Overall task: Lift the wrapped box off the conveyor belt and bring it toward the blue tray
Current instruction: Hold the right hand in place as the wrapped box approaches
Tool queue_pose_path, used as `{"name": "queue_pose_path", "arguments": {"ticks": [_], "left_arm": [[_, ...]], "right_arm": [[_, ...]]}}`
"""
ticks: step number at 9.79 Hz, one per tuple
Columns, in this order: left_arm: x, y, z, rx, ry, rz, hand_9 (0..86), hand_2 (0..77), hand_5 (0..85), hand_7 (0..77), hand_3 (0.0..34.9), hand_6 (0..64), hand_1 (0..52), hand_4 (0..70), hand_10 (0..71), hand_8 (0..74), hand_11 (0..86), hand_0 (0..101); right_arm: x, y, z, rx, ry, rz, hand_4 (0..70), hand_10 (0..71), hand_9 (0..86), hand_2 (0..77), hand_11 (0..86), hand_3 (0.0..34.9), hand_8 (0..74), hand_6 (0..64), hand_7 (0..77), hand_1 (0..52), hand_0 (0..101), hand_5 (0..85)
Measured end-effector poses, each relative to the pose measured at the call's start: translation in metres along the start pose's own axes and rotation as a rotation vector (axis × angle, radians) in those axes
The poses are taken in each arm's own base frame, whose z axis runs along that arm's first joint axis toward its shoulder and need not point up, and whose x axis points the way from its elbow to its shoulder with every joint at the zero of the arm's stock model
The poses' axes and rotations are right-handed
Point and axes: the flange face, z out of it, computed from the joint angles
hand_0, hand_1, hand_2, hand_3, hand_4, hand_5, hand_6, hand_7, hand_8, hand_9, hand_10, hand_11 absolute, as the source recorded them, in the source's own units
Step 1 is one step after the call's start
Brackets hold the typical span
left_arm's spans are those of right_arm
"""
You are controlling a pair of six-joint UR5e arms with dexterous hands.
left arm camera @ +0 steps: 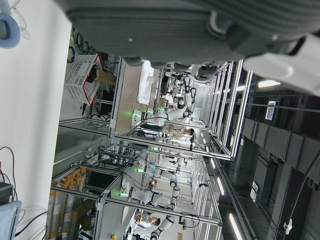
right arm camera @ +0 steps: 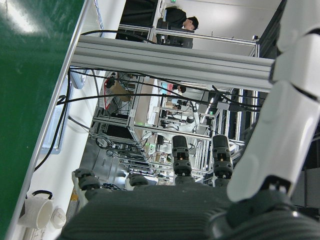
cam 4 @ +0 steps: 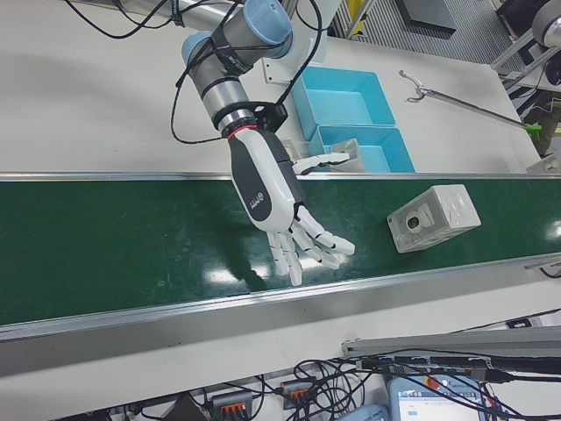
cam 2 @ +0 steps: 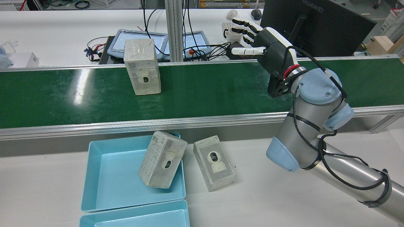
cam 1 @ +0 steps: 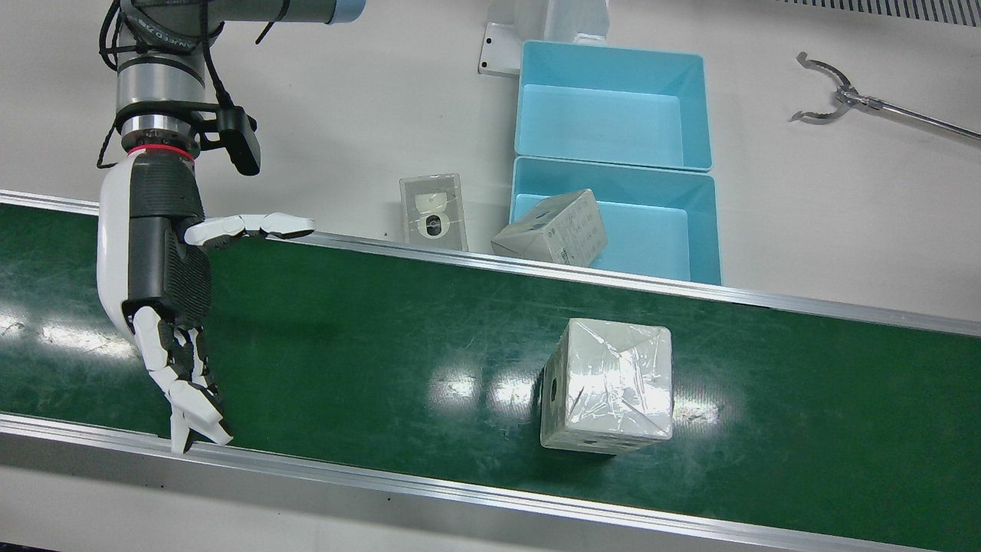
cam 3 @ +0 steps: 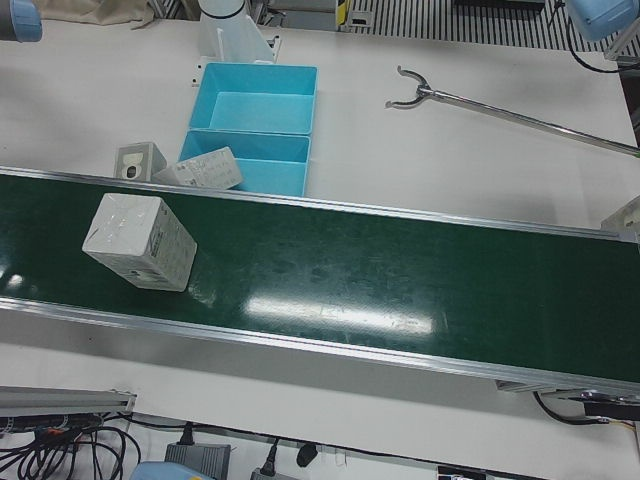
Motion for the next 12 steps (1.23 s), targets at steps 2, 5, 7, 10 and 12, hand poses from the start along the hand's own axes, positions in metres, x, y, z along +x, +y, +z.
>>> {"name": "queue_pose_path", "arguments": {"ticks": [2,5,7,10,12], "left_arm": [[0.0,0.0,0.0,0.0,0.0,0.0,0.0,1.1,0.5,0.5,0.0,0.0,0.0,0.0,0.5,0.5,0.0,0],[0.0,0.0,0.0,0.0,0.0,0.0,0.0,1.1,0.5,0.5,0.0,0.0,0.0,0.0,0.0,0.5,0.0,0],[0.0,0.0,0.0,0.0,0.0,0.0,0.5,0.5,0.5,0.5,0.0,0.0,0.0,0.0,0.5,0.5,0.0,0],[0.0,0.0,0.0,0.0,0.0,0.0,0.5,1.1,0.5,0.5,0.0,0.0,0.0,0.0,0.5,0.0,0.0,0],[0.0,0.0,0.0,0.0,0.0,0.0,0.0,0.5,0.5,0.5,0.0,0.0,0.0,0.0,0.5,0.5,0.0,0]], "right_arm": [[0.001,0.002,0.003,0.001,0.0,0.0,8.2,3.8,1.6,12.0,7.1,30.0,0.0,0.0,17.5,9.3,41,18.0],[0.006,-0.001,0.005,0.009,0.007,-0.002,10.4,3.8,1.6,13.1,7.1,30.0,0.0,0.0,17.5,9.3,41,19.6],[0.013,-0.003,0.006,0.015,0.017,-0.004,10.4,4.4,1.6,14.2,7.1,30.1,0.0,0.0,17.5,9.3,41,19.1],[0.021,-0.008,0.01,0.007,0.021,0.0,9.8,4.4,1.6,14.2,7.1,30.0,0.0,0.0,17.5,9.3,41,19.1],[0.023,-0.009,0.012,0.003,0.021,0.002,12.0,4.4,1.6,14.7,7.1,29.9,0.0,0.0,17.5,9.3,41,20.2]]}}
